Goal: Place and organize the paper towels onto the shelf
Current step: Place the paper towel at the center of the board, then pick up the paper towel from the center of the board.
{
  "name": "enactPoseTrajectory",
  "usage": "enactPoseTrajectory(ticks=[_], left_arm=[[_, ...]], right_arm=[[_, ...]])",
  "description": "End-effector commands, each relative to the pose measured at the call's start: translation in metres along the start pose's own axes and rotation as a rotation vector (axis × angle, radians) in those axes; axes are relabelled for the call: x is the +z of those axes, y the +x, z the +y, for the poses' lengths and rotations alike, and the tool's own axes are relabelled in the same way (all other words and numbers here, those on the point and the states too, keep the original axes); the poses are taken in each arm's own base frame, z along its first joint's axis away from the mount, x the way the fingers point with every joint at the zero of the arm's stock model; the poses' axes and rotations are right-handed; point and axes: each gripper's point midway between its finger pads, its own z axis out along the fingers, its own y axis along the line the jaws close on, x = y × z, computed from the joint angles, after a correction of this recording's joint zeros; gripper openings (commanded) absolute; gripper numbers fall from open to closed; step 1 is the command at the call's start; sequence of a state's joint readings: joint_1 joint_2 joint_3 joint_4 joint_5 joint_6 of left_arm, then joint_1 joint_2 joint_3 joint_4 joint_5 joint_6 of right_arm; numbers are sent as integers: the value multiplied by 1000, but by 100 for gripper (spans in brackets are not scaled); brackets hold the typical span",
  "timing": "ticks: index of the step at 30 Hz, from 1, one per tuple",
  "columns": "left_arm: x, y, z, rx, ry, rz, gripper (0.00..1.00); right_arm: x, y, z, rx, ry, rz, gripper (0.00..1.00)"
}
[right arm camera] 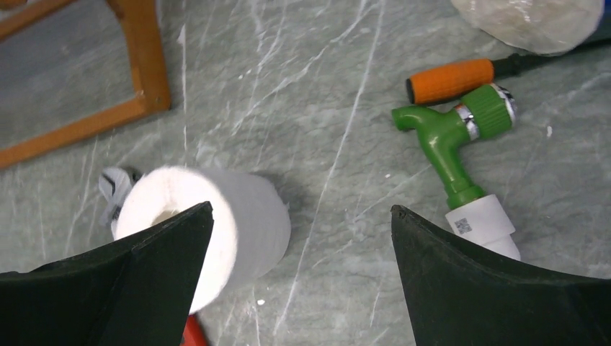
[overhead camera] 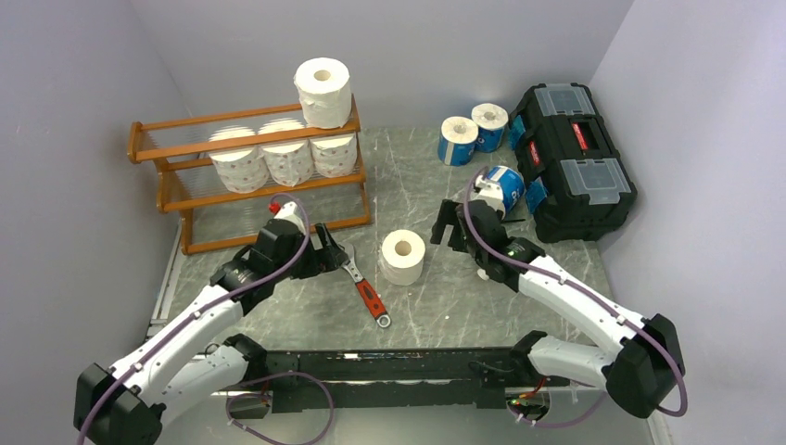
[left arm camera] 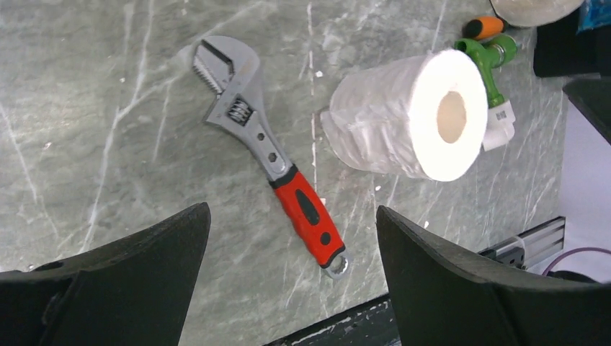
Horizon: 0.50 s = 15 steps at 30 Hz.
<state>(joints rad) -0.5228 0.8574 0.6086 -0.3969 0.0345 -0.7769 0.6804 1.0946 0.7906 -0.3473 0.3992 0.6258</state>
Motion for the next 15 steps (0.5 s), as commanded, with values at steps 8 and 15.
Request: enactPoseTrajectory(ticks=[8,15], left_arm=[[5,-5,-16,-30,-141,-67,90],[5,-18,-13,-184,-271,-165,99]], right_arm=[[-7,-21,-18,258,-77,-166,100],[-6,-10,-33,308,-25,-154,100]])
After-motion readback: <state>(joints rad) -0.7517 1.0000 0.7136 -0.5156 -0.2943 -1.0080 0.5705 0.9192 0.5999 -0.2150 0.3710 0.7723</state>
